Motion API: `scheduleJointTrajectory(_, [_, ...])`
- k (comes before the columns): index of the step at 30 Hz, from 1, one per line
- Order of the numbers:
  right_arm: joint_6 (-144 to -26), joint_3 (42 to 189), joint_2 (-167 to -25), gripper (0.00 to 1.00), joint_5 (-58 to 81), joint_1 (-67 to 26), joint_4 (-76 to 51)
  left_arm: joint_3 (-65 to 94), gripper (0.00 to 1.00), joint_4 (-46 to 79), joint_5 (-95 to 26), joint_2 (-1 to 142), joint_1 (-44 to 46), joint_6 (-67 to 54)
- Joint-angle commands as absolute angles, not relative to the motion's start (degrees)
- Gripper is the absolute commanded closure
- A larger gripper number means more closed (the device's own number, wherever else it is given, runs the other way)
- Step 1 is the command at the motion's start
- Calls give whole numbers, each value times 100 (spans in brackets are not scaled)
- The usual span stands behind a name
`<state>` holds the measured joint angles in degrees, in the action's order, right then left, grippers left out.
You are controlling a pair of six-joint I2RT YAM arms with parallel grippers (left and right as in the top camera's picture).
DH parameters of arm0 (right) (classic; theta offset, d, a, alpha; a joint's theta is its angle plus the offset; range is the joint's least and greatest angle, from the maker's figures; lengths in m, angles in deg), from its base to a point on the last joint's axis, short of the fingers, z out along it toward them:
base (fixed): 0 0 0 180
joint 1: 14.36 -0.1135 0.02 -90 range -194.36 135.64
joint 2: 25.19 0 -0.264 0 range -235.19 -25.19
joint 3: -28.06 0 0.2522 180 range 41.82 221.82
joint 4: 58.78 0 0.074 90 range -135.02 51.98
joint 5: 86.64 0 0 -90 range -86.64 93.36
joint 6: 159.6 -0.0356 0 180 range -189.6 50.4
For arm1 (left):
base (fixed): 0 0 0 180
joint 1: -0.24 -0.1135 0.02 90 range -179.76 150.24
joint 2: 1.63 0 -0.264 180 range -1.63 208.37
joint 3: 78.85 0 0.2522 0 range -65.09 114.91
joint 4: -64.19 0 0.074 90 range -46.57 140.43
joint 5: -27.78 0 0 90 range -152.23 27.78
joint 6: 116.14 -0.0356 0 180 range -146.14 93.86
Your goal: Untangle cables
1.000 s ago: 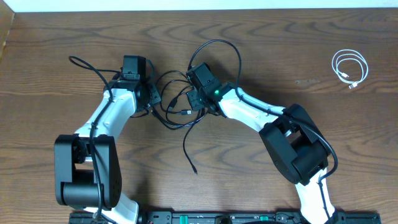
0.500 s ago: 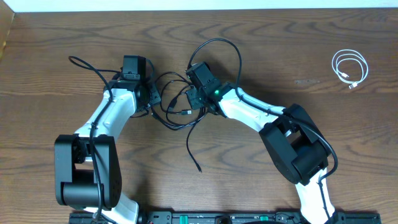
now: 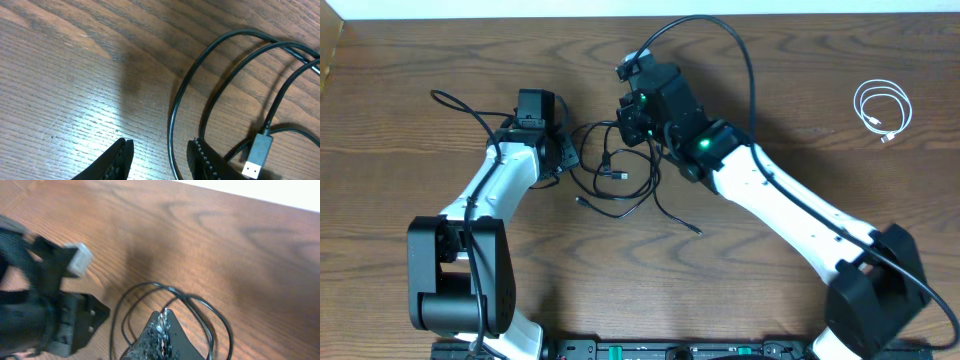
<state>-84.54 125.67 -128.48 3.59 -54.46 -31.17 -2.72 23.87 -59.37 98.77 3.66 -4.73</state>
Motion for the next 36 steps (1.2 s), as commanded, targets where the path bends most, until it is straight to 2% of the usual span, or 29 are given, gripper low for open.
scheduleJointTrajectory(1, [-8364,12617,-12402,99,353,-5496,-3119,-294,60,2389,-5963,9829,349,-436])
scheduleJointTrajectory(4, [-8268,12617,-12262,99,348,-5496,-3115,-294,60,2389,-5963,9829,349,-436])
scheduleJointTrajectory(6, [-8051,12617,-12260,95,326,-5490,-3099,-294,60,2389,-5963,9829,349,-436])
scheduleJointTrajectory(9, [-7999,12617,-12317,85,267,-5474,-2900,-294,60,2387,-5963,9829,349,-436])
scheduleJointTrajectory(10, [-7999,12615,-12391,76,175,-5474,-2765,-294,60,2387,-5963,9829,349,-436])
scheduleJointTrajectory(14, [-7999,12613,-12669,56,-17,-5474,-2634,-294,59,2387,-5963,9829,349,-436])
scheduleJointTrajectory(18, [-7949,12613,-13010,44,-15,-5468,-2496,-294,59,2387,-5963,9829,349,-436])
scheduleJointTrajectory(36, [-7809,12613,-14448,47,-50,-5313,-2391,-294,59,2389,-5963,9829,349,-436])
